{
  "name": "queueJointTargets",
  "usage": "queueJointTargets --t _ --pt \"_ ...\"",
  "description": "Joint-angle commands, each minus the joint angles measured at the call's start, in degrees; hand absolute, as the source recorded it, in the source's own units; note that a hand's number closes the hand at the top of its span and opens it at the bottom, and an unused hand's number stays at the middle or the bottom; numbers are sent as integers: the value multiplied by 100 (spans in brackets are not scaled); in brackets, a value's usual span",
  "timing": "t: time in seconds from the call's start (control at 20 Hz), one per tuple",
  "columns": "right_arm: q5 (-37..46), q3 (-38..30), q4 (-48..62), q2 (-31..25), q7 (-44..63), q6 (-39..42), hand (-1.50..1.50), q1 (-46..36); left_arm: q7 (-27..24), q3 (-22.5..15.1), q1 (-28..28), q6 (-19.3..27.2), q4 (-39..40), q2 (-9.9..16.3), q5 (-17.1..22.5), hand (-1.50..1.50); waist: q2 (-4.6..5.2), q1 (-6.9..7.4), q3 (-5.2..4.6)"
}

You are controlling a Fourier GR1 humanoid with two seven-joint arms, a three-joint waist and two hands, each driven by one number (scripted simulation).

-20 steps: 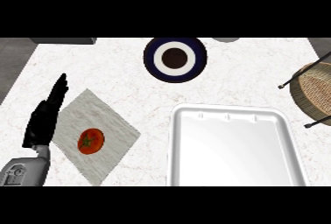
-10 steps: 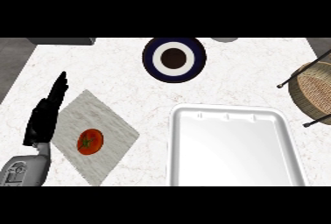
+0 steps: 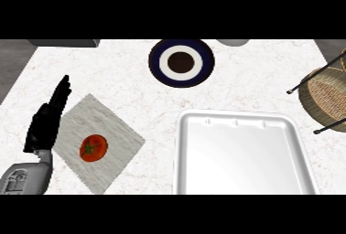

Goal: Pick the croissant from the tray and place it in the tiered basket

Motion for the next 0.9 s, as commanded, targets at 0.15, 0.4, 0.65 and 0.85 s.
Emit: queueJointTargets --t 0.15,0.4,0.65,0.85 --pt "6 1 897 385 100 81 -150 -146 -80 171 -47 -246 95 174 172 0 103 75 115" --pt "-675 -725 1235 370 -200 168 -150 -266 -63 206 110 -281 15 174 205 0 80 17 116" --pt "-1032 -1210 1621 -57 -548 217 -150 -554 104 66 -74 67 59 -92 -89 0 71 -40 114" --pt "-1093 -1406 2056 -609 -120 373 -150 -943 124 -92 141 56 -214 -181 -186 0 76 10 115"
